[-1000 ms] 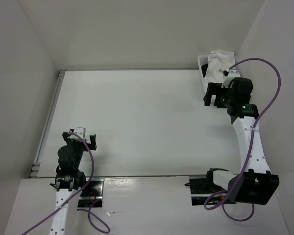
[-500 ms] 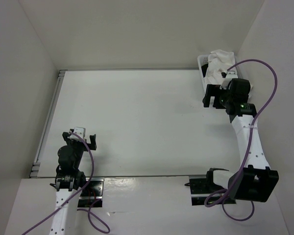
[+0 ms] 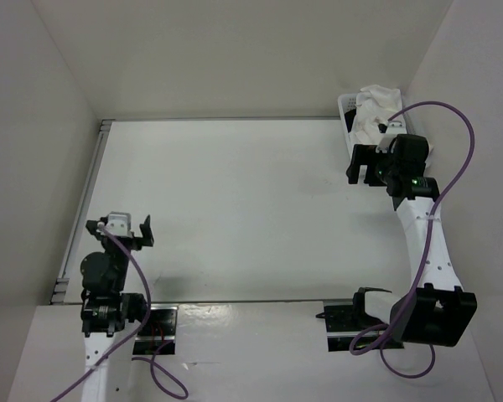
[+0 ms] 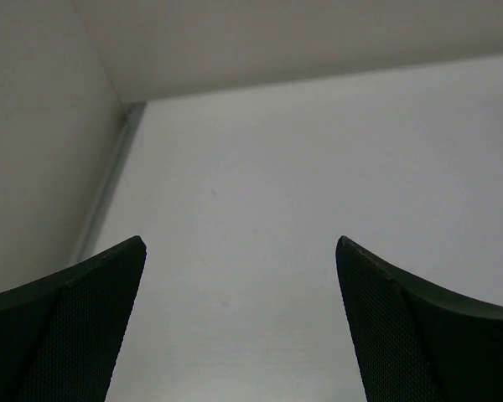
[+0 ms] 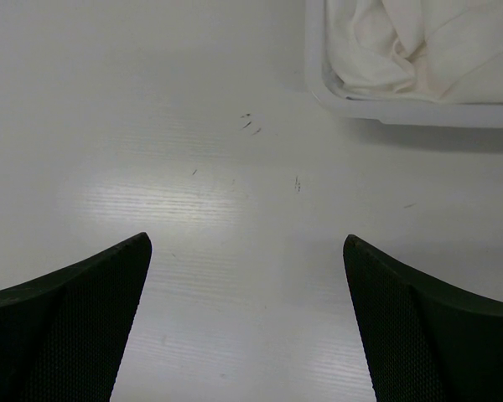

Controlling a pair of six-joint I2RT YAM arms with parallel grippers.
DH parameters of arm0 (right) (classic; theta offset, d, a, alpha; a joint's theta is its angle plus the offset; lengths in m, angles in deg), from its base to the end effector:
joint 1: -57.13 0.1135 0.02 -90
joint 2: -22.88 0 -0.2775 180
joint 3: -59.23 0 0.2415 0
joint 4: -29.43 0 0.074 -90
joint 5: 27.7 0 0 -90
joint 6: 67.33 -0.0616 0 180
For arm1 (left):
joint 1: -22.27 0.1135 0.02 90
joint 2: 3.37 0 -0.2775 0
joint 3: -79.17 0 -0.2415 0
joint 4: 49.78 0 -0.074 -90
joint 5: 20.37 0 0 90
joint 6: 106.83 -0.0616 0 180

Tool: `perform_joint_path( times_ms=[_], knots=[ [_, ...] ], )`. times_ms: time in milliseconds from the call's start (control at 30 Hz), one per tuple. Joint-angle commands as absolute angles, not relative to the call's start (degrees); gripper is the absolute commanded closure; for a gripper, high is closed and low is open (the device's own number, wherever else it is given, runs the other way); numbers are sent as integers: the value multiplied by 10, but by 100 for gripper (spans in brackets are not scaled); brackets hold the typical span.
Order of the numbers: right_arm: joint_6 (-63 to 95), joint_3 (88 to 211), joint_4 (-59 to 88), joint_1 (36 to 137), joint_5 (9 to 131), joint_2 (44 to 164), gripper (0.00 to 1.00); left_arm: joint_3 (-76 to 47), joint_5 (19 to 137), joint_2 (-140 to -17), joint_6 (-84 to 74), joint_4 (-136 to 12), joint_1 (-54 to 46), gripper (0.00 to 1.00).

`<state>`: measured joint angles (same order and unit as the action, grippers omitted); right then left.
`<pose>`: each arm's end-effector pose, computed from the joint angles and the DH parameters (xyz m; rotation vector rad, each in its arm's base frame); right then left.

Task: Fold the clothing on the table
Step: Grab the skirt from the pile

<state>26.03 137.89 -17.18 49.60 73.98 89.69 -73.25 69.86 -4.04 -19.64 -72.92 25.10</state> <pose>0.2568 -0.0214 0.3416 -0.0370 2.1650 0.1128 0.0931 0.0044 0.2350 0.0030 1.5055 0.0761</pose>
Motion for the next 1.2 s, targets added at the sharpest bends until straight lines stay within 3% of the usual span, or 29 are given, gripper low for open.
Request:
perform_joint_path(
  times_ms=[0, 133, 167, 233, 267, 367, 433, 600, 900, 1067, 1167],
  knots=[
    [269, 1383, -164, 496, 752, 879, 1, -614, 665, 0, -218, -670, 249, 0],
    [269, 1383, -164, 496, 752, 879, 1, -425, 582, -164, -184, -737, 249, 0],
    [269, 1383, -164, 496, 752, 874, 1, -370, 551, -273, -169, -771, 249, 0],
    [269, 1383, -164, 496, 752, 874, 1, -177, 494, -388, -155, -910, 249, 0],
    [269, 1383, -164, 496, 752, 874, 1, -111, 494, -498, -155, -965, 249, 0],
    [274, 1383, -164, 496, 752, 874, 1, 66, 539, -651, -239, -1134, 249, 0],
    [274, 1383, -164, 501, 752, 874, 1, 59, 550, -674, -191, -1132, 271, 0],
    [274, 1383, -164, 501, 745, 874, 1, -111, 610, -671, -120, -1028, 277, 0],
    [274, 1383, -153, 501, 703, 874, 1, -146, 658, -792, -116, -1012, 283, 0],
    [303, 1424, -120, 522, 617, 920, 1, -175, 673, -739, -122, -988, 275, 0],
    [316, 1483, -105, 527, 584, 1008, 1, -196, 708, -690, -129, -969, 275, 0]
  ],
)
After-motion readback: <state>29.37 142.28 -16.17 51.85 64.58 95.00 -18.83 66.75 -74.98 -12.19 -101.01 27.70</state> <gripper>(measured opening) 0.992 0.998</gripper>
